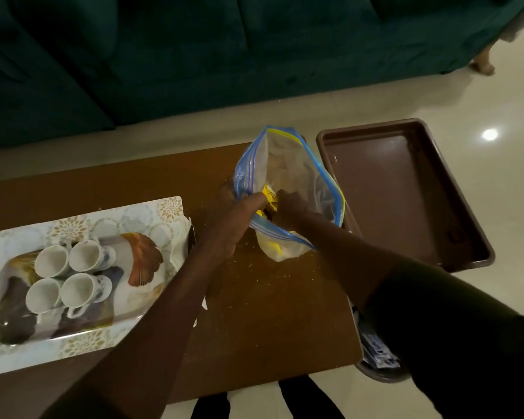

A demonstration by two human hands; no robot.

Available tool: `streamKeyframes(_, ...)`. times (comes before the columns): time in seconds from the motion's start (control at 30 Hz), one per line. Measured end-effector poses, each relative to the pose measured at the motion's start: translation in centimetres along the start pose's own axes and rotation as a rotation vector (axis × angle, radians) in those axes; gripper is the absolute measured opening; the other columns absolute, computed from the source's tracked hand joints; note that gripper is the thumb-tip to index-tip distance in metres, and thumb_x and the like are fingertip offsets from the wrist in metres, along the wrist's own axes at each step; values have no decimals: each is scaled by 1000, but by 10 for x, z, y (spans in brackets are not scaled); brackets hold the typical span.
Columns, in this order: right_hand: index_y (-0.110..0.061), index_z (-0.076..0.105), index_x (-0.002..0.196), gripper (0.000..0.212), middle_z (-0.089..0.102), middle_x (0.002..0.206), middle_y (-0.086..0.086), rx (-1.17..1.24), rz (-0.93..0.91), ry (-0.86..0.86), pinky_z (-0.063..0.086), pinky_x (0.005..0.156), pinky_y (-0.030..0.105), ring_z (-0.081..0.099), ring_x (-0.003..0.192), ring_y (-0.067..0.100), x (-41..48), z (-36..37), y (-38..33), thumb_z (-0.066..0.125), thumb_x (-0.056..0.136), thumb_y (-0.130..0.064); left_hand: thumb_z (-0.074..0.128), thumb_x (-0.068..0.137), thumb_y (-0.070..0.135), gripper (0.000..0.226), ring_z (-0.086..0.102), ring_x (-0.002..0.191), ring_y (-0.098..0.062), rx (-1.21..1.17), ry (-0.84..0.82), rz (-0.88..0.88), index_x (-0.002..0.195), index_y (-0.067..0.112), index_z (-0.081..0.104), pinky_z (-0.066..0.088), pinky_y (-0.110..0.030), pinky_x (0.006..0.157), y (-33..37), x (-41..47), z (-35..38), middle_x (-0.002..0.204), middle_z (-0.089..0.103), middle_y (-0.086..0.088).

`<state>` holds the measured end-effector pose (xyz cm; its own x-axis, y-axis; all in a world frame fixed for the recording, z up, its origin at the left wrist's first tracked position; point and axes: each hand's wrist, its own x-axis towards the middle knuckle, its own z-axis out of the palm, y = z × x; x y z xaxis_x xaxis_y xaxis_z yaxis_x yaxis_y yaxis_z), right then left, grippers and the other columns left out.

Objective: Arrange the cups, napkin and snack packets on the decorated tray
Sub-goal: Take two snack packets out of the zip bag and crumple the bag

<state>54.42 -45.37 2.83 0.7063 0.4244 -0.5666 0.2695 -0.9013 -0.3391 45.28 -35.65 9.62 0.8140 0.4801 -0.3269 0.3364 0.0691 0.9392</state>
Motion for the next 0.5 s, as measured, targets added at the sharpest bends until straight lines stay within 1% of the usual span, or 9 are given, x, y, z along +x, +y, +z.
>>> streamKeyframes(0.07,-3,55,118,44,64,114,17,-76,-50,-22,49,80,38,63,103,34,-3,-9,0,56,91,-38,64,56,26,15,59,54,7,-14,27,7,71,26,63,43,-10,49,0,1,2,57,64,24)
streamKeyframes(0.1,-4,58,115,39,65,111,16,-121,-86,-36,48,80,36,63,102,33,-7,-17,-1,57,90,-34,65,57,25,15,59,54,7,-24,47,0,73,26,62,43,-9,48,0,1,3,57,64,25)
streamKeyframes(0.17,-6,62,109,31,67,105,13,-231,-146,-44,43,72,31,65,99,31,-15,-37,-5,58,88,-28,64,58,25,17,60,54,8,-49,94,-2,75,28,62,43,-7,48,0,1,7,58,65,27)
streamKeyframes(0.23,-6,64,110,27,67,108,11,-364,-181,-69,40,69,28,65,100,29,-25,-60,-14,52,91,-21,63,58,25,18,58,52,9,-62,151,19,76,25,63,41,-6,47,2,1,12,57,65,23)
streamKeyframes(0.3,-3,65,111,28,66,114,13,-485,-240,-102,41,69,28,66,101,30,-36,-84,-27,49,92,-16,62,58,27,28,59,54,8,-81,226,22,85,22,65,42,-8,50,4,1,16,64,65,17)
streamKeyframes(0.33,-3,65,113,29,66,116,14,-537,-269,-115,43,69,28,66,100,30,-43,-95,-33,49,92,-15,62,59,27,30,59,57,8,-100,257,23,88,28,66,45,-12,54,6,-1,17,69,65,17)
streamKeyframes(0.37,-3,64,117,31,65,119,15,-560,-276,-131,46,70,29,66,96,29,-50,-108,-39,50,91,-14,63,61,26,25,59,59,8,-117,276,52,84,36,66,47,-16,56,7,-1,18,70,65,20)
streamKeyframes(0.43,-6,61,124,37,62,123,14,-538,-260,-153,50,70,28,66,82,27,-62,-135,-48,55,89,-15,63,70,22,26,60,62,11,-115,302,142,73,48,65,49,-13,58,8,-4,18,66,65,29)
streamKeyframes(0.5,-5,59,125,38,63,119,14,-418,-257,-188,51,60,23,65,74,27,-73,-164,-53,61,89,-18,61,75,19,24,62,68,16,-146,331,159,80,43,63,48,-8,60,10,-7,18,71,66,35)
